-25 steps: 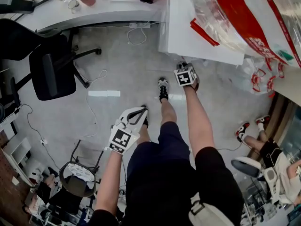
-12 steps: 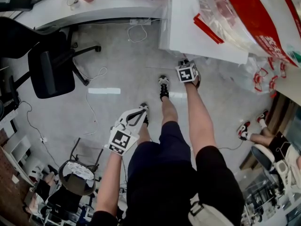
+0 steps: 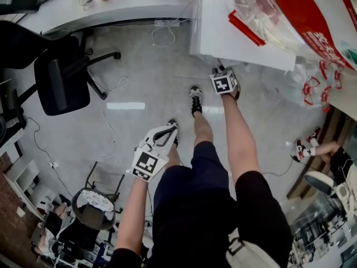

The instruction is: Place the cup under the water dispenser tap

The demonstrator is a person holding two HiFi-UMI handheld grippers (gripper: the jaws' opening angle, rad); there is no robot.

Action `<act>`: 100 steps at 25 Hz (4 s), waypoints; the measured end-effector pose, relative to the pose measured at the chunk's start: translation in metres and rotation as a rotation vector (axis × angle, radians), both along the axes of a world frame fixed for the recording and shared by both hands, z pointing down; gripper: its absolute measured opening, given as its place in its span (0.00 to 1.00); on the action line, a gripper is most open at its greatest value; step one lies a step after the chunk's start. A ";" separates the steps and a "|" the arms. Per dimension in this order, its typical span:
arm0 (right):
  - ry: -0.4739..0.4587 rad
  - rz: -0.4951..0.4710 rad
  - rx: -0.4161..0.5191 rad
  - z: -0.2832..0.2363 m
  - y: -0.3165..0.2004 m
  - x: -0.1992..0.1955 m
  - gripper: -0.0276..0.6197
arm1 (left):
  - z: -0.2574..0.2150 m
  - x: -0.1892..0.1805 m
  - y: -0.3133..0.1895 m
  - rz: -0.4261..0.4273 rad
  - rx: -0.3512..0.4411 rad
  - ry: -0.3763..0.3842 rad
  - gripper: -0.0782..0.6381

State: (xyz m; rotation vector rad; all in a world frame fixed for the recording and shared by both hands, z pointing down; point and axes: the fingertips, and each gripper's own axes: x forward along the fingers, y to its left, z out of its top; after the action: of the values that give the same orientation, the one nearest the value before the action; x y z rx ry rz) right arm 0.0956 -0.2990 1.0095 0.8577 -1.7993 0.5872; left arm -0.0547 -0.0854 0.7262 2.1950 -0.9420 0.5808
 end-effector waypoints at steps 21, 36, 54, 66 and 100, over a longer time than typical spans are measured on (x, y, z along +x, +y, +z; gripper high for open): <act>-0.033 0.079 0.033 -0.088 0.047 0.027 0.16 | -0.040 -0.006 0.004 0.039 0.057 0.007 0.11; -0.237 0.284 0.039 -0.179 0.087 0.046 0.05 | -0.083 -0.010 0.017 0.115 0.093 -0.012 0.11; -0.317 0.099 0.133 -0.309 0.185 0.033 0.04 | -0.127 0.025 0.027 0.260 0.166 0.036 0.11; -0.347 0.055 0.237 -0.378 0.239 0.014 0.04 | -0.155 0.031 0.048 0.273 0.218 0.080 0.11; -0.389 -0.010 0.453 -0.448 0.335 -0.009 0.04 | -0.187 0.001 0.135 0.245 0.283 0.086 0.11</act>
State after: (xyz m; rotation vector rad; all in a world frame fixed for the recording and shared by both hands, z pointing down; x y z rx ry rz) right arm 0.0867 0.0356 0.5614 1.0888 -2.3432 0.3562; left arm -0.0539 0.0497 0.5390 2.5909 -0.7528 0.4832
